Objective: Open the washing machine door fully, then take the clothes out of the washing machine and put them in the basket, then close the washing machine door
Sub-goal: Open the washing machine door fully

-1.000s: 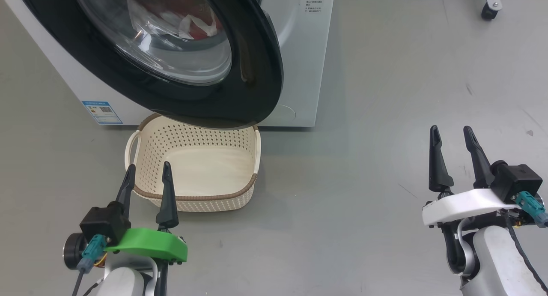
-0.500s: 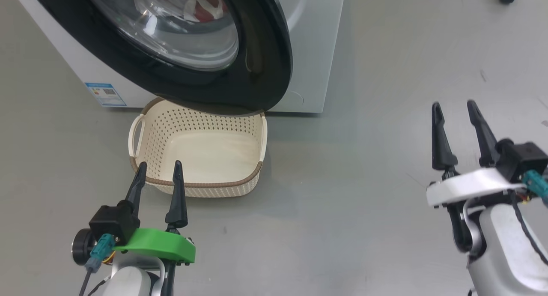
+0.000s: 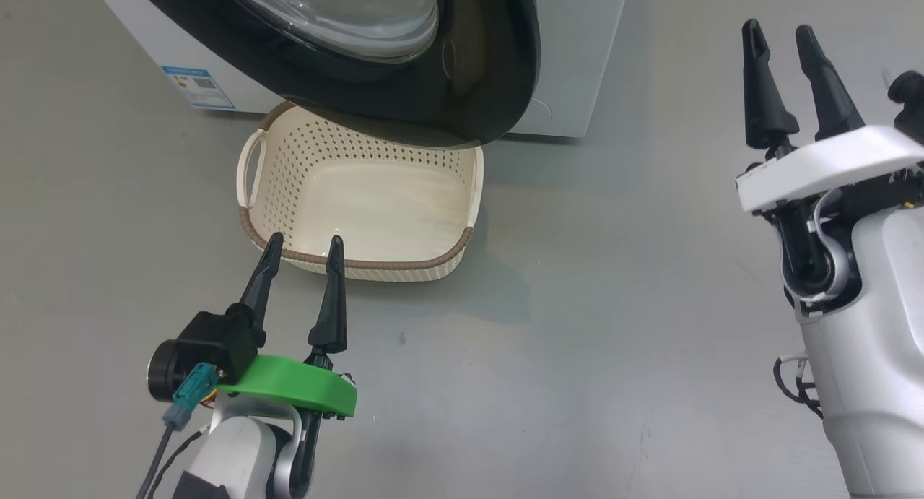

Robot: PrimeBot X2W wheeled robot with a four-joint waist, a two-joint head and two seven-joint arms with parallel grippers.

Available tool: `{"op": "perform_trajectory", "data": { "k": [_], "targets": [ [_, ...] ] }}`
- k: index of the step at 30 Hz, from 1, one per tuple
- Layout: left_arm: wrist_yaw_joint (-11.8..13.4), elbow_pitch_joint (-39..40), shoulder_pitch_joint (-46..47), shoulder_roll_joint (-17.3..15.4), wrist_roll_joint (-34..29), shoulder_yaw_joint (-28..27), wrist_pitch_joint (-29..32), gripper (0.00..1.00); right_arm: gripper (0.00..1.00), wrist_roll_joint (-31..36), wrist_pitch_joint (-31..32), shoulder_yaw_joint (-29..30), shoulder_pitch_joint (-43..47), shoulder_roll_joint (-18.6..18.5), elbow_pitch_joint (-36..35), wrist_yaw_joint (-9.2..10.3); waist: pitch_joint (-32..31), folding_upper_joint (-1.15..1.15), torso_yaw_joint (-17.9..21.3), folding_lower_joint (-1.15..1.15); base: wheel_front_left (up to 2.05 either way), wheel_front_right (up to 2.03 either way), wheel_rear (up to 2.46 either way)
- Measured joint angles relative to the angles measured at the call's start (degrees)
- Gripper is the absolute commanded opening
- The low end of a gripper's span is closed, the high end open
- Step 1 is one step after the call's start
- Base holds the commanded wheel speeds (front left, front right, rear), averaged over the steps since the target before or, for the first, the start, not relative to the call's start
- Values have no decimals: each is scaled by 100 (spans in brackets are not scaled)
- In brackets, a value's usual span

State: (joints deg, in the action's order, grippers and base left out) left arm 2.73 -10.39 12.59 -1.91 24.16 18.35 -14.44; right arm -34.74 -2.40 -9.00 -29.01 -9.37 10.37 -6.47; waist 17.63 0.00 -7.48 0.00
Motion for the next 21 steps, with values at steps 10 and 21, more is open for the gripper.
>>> {"op": "perform_trajectory", "data": {
  "k": [10, 21],
  "targets": [
    [2, 21, 203, 1, 208, 156, 0, 100, 13, -1124, 814, 527, -1023, 175, 321, 0, 380, 0, -421, 0, 0, 0, 0],
    [53, 13, 346, 3, 307, 261, -1, 100, 0, -2741, 2146, 777, -1653, 438, 879, 188, 619, 0, -810, 0, 0, 0, 0]
  ]
}}
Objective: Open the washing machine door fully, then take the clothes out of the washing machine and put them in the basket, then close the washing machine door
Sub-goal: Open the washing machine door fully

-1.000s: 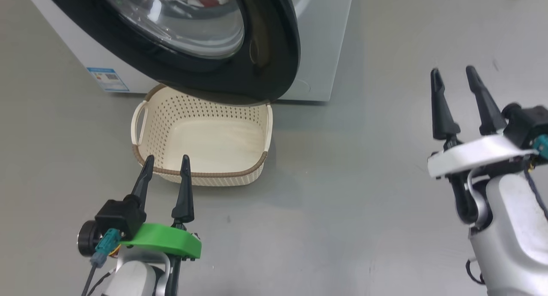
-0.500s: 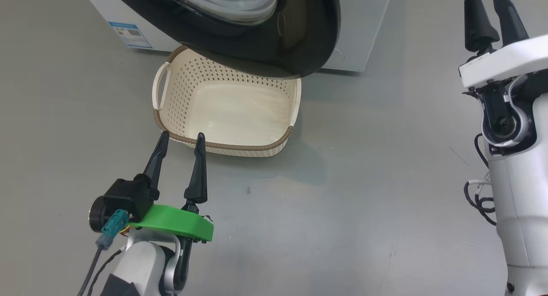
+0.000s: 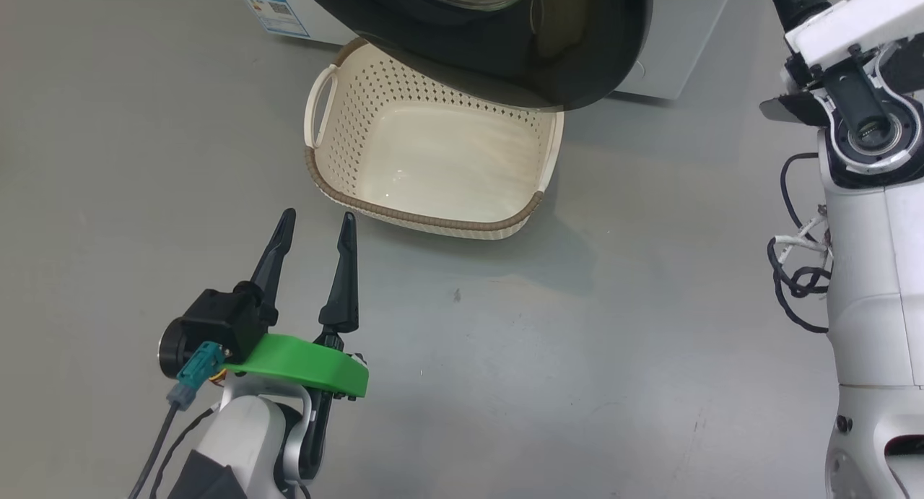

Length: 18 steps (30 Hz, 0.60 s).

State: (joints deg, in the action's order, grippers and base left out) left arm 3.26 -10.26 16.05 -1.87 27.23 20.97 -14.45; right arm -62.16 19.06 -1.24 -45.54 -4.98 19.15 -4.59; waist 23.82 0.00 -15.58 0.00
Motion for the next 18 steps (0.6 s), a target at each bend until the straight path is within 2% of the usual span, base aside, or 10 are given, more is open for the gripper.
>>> {"op": "perform_trajectory", "data": {
  "k": [6, 12, 18],
  "targets": [
    [7, -5, 23, 1, 59, 38, 0, 100, 0, -825, 767, 210, -363, 43, 331, 399, 114, 0, -138, 0, 0, 0, 0],
    [52, -7, 71, 5, 60, 71, 0, 100, 0, -1494, 1324, 338, -666, 63, 421, 658, 168, 0, -213, 0, 0, 0, 0],
    [77, -8, 73, 5, 60, 77, 0, 100, 0, -1590, 1650, 296, -832, 58, 515, 882, 186, 0, -236, 0, 0, 0, 0]
  ]
}}
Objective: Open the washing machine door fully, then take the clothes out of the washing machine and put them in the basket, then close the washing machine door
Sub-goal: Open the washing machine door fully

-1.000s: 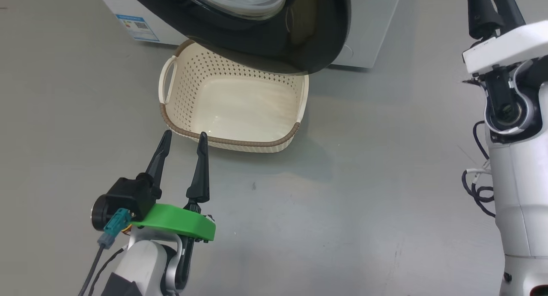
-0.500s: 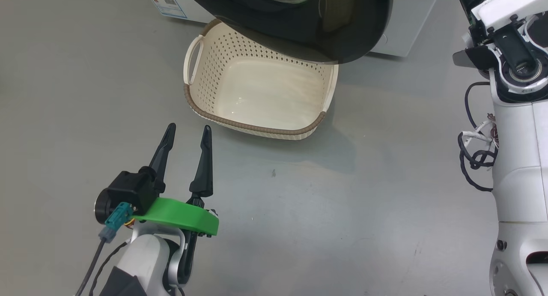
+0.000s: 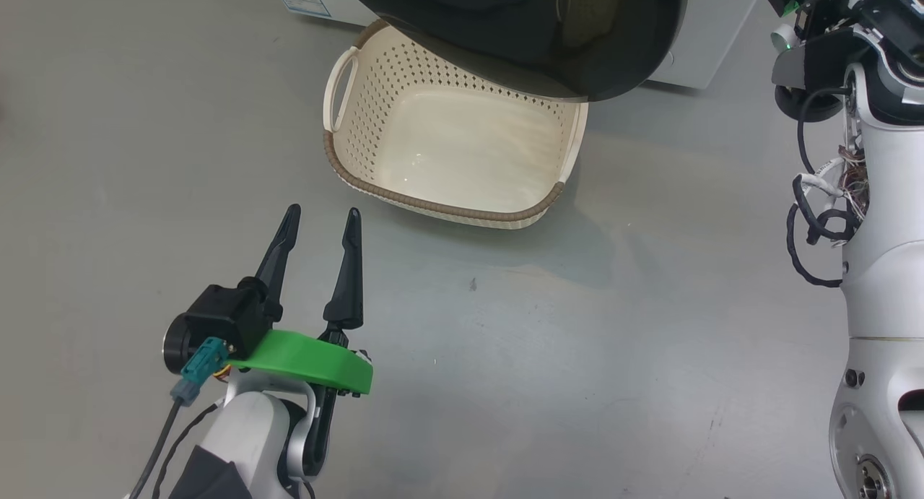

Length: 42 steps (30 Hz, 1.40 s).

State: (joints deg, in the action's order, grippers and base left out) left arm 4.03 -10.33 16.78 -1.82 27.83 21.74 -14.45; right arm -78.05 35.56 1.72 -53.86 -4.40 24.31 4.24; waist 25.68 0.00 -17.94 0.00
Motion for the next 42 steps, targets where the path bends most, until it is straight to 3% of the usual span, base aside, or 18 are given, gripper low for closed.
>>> {"op": "perform_trajectory", "data": {
  "k": [16, 42],
  "targets": [
    [30, -20, 80, 2, -2, 59, 0, 100, 0, -323, 777, -176, -94, -13, 297, 243, 29, 0, -18, 0, 0, 0, 0],
    [75, -33, 87, 8, -2, 155, 0, 100, 0, -916, 1792, -449, 152, -3, 900, 299, -197, 0, -151, 0, 0, 0, 0]
  ]
}}
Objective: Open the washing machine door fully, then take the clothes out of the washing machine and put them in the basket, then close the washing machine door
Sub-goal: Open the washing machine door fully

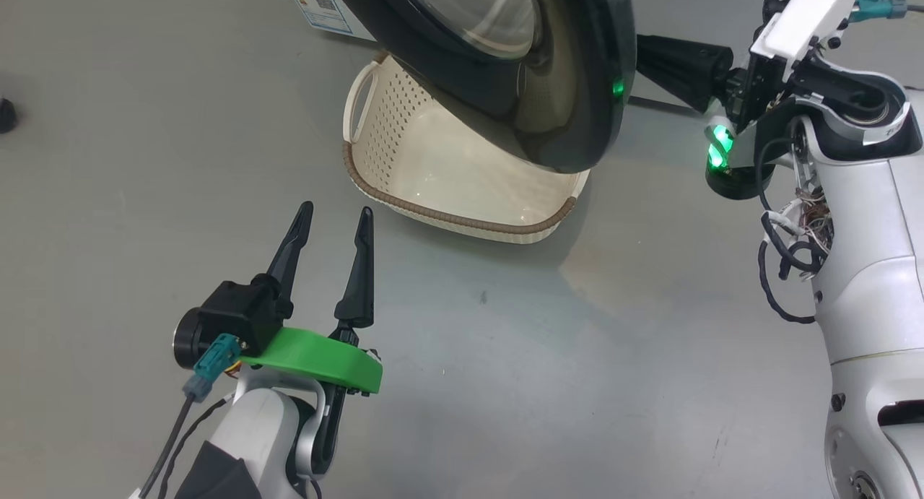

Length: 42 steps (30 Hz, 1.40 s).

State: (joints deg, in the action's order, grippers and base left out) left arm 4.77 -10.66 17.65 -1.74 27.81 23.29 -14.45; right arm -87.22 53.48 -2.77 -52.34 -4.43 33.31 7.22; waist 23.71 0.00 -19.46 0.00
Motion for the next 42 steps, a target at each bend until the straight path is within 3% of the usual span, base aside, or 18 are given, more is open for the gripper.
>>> {"op": "perform_trajectory", "data": {
  "k": [21, 42],
  "targets": [
    [24, -25, -13, -1, -16, 77, 0, 100, 0, -871, 371, -1033, 326, 19, 24, 0, -264, 0, -123, 0, 0, 0, 0],
    [26, -83, -155, -2, -16, 152, 0, 100, 0, -1931, 120, -2359, 717, 8, -472, 1, -507, 0, -301, 0, 0, 0, 0]
  ]
}}
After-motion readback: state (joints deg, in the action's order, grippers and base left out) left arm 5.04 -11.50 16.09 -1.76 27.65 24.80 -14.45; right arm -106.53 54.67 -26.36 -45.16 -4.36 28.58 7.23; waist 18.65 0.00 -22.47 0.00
